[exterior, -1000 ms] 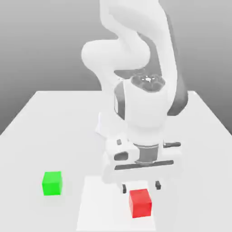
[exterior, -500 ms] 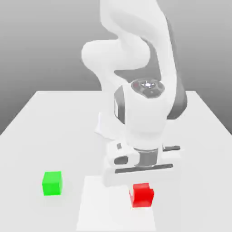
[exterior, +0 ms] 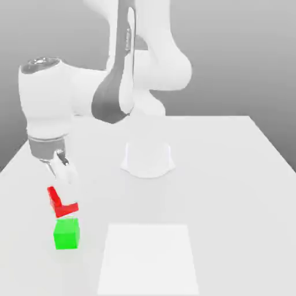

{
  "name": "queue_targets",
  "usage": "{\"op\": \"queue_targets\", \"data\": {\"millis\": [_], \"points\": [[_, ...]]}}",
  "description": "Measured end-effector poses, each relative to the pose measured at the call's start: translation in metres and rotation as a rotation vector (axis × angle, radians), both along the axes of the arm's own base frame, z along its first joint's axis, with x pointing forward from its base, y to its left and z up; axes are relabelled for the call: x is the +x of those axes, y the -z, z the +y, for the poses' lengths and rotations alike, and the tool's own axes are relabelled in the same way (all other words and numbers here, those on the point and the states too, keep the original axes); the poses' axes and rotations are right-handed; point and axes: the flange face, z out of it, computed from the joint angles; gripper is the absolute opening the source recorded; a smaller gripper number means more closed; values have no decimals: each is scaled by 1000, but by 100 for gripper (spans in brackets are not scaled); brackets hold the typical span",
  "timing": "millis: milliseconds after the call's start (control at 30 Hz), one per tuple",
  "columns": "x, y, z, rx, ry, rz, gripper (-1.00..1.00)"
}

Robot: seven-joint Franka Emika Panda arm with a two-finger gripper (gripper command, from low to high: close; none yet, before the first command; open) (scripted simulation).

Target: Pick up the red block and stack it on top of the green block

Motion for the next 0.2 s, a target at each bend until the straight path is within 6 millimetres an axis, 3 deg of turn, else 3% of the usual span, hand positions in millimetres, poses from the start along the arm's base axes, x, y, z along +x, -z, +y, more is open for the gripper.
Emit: {"op": "queue_targets", "data": {"millis": [100,133,200], "points": [[-1,31,1,0,3,0,-100],[-2,37,1,0,4,1,100],[-1,37,1,0,4,1,100]]}}
